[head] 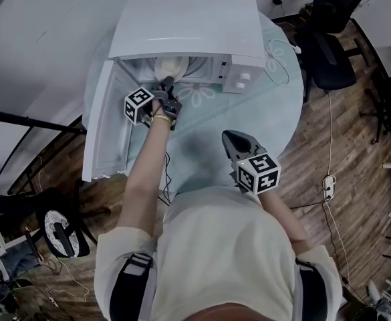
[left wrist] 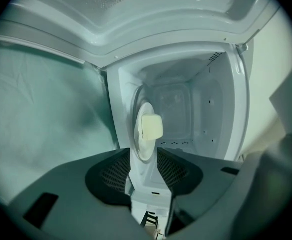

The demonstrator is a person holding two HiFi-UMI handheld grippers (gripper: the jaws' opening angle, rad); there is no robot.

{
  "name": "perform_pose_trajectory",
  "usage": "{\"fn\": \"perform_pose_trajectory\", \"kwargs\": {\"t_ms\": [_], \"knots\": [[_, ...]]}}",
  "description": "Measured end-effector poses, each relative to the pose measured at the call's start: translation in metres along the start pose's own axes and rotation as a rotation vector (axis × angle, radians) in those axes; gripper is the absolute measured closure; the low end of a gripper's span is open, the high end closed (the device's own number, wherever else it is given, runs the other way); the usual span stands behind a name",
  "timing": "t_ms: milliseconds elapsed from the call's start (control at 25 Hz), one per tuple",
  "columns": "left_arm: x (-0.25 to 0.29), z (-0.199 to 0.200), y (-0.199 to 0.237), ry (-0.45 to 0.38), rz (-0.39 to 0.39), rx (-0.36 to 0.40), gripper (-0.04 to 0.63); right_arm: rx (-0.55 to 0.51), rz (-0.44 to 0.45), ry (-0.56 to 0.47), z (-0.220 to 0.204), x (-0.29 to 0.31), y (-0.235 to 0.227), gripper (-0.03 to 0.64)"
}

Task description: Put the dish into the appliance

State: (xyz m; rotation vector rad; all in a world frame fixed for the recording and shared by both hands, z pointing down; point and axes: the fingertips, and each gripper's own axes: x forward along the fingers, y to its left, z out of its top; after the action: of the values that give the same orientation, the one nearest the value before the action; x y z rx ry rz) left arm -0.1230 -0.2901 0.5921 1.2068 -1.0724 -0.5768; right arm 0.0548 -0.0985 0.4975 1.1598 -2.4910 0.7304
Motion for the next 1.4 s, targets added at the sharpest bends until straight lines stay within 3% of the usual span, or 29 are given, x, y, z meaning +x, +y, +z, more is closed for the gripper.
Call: {"fn": "perform_pose_trajectory", "kwargs": {"t_ms": [280,440,800,1040,1400], "knots": [[-0.035,-0.031,-0.008,0.085,-0.044,0.064,0.451,-0.006,0.0,-0.021,0.002,0.001,0.007,0.611],[-0.06,-0.047,-0.003,0.113,-0.008,0.098,0.55,-0.009,0.003,-0.026,0.002,0.0,0.014,0.611],[-0.115,-0.07,-0.018,0.126,-0.02,0.282,0.584,-0.017,0.011,-0.04,0.005,0.005,0.028,0.611],[-0.149,-0.088,-0.018,0.162,0.007,0.452,0.586,-0.011,0.016,-0.043,0.005,0.008,0.032,0.611],[-0.182,-0.103,-0.012,0.194,-0.022,0.472,0.586,0.004,0.029,-0.051,0.005,0.01,0.037,0.611]]}}
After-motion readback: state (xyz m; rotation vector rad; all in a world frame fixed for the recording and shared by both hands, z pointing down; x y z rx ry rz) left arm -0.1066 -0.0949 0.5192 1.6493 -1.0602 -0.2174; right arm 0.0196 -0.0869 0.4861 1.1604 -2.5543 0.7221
